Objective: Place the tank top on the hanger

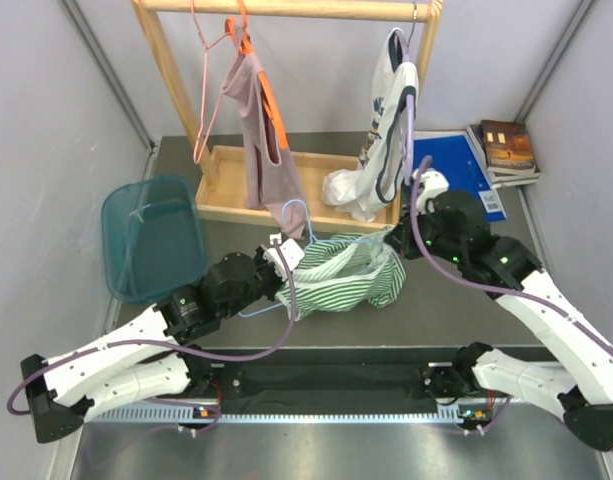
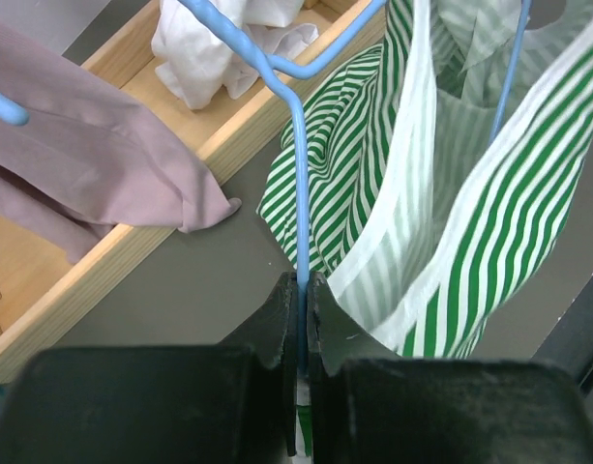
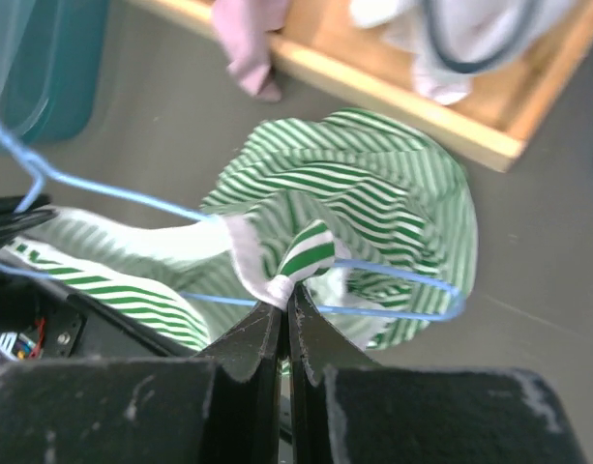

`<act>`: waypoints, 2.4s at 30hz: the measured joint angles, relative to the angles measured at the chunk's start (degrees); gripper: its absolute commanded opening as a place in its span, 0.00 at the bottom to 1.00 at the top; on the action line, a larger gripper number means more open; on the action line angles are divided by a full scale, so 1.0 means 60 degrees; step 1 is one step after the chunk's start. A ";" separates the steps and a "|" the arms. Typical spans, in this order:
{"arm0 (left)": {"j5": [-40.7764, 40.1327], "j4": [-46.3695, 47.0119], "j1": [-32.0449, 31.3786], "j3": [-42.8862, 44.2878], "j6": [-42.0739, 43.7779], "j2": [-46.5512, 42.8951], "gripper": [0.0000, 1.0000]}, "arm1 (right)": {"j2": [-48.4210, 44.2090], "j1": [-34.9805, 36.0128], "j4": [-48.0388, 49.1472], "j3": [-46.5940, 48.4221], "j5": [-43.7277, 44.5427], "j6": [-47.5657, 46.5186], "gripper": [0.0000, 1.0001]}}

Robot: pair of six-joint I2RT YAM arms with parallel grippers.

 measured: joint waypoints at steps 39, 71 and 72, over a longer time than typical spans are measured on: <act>0.2962 -0.2073 0.0000 0.1093 0.0608 -0.1610 0.00 | -0.0790 0.2539 -0.0718 0.0557 -0.1166 -0.3810 0.89; 0.1512 -0.2102 -0.0022 0.1239 0.0328 -0.2142 0.99 | -0.0565 0.2546 -0.1308 0.0306 -0.3096 -0.4022 0.00; 0.1300 -0.1956 -0.0015 0.1220 0.0240 -0.2146 0.99 | -0.0605 0.2546 -0.1330 0.0306 -0.2881 -0.3942 0.00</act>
